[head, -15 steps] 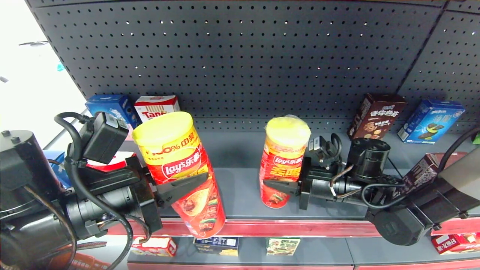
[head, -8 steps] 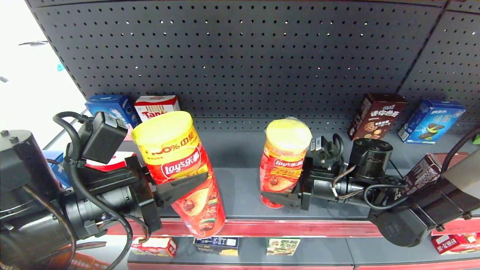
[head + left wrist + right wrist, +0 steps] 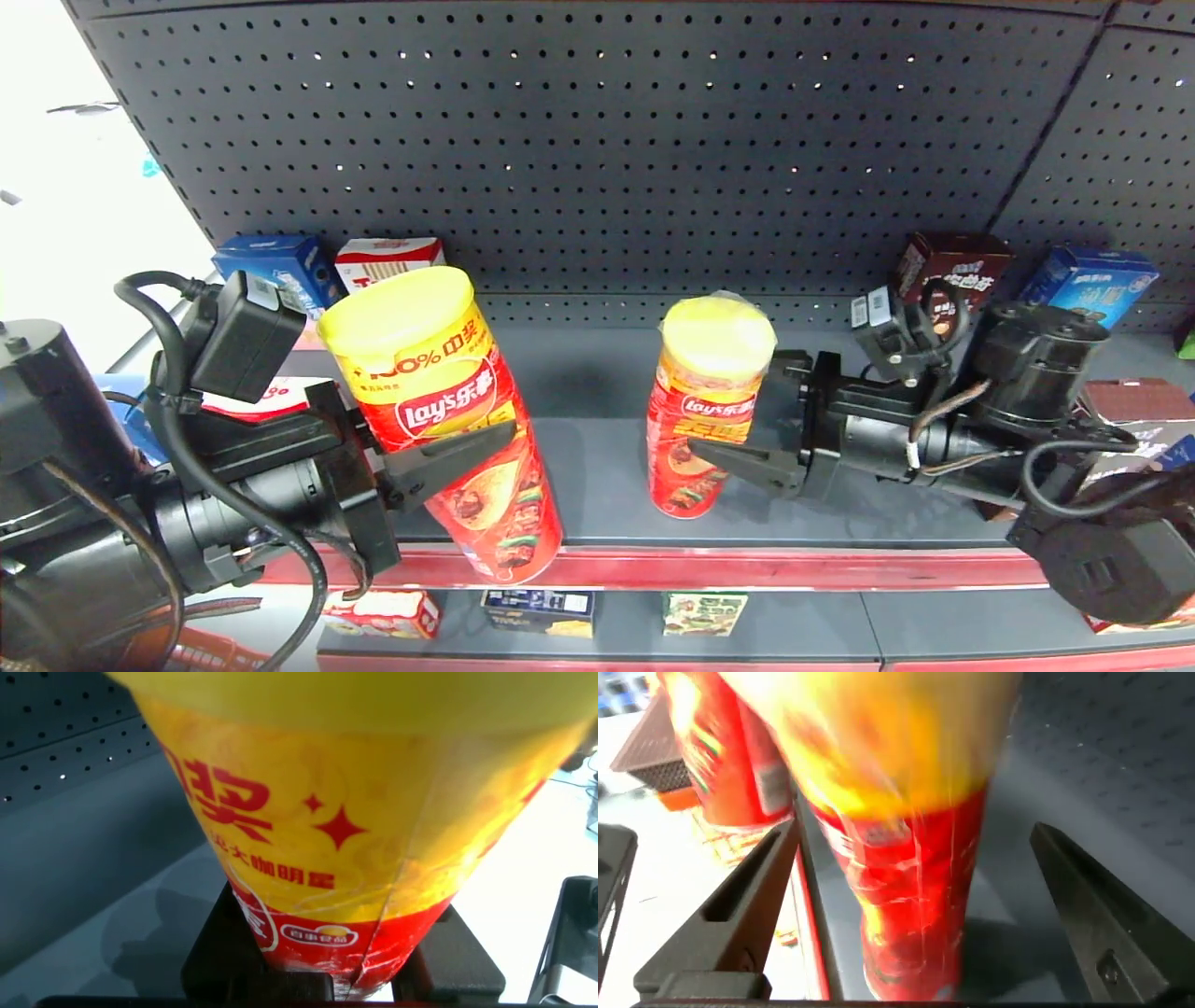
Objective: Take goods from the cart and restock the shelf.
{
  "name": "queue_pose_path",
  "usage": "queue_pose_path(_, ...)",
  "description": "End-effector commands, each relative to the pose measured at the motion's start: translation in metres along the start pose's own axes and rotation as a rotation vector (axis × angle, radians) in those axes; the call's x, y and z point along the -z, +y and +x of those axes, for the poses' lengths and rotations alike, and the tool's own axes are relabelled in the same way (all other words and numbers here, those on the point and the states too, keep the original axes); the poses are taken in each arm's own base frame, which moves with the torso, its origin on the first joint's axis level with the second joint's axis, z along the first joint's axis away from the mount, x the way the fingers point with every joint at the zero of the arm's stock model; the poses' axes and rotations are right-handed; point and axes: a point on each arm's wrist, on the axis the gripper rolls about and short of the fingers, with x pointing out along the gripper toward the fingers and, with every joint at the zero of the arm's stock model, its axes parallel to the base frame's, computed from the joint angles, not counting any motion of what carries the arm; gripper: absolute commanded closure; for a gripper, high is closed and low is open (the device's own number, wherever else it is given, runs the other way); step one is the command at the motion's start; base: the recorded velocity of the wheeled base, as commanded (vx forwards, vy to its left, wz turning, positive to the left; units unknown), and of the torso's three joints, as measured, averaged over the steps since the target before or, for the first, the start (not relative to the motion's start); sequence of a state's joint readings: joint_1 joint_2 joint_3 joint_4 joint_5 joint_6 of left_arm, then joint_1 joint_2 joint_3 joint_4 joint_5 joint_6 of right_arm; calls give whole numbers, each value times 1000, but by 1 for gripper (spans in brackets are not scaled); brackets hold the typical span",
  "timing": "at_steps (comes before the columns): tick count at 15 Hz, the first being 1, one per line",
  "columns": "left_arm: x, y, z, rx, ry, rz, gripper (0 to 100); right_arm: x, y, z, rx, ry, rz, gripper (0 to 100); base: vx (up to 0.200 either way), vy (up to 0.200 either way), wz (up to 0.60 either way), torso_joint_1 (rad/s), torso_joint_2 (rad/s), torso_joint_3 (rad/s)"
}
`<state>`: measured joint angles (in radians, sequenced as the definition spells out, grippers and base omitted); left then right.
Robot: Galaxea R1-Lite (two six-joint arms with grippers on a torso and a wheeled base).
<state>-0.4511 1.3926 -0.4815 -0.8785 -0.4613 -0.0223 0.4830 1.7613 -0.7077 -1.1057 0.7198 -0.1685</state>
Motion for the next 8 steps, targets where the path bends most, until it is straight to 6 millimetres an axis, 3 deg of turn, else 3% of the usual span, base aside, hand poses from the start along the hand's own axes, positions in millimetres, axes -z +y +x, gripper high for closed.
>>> queue_pose_path(1,0,0,0,2,0,0,100,-34,26,-36,50,-48,-45,0,0,0,0,0,0,0)
queue_pose_path(3,0,0,0,2,1,-1,100,-45,37,-55,65,-53,-53,0,0,0,0,0,0,0)
queue_pose_path(4,0,0,0,2,0,0,100,-60,48,-76,99,-52,-58,0,0,0,0,0,0,0)
queue_pose_path(6,-1,0,0,2,-2,0,100,-80,63,-100,238,-58,-72,0,0,0,0,0,0,0)
queue_pose_path(8,-4,0,1,2,-13,6,100,-87,81,-125,397,-60,-77,0,0,0,0,0,0,0)
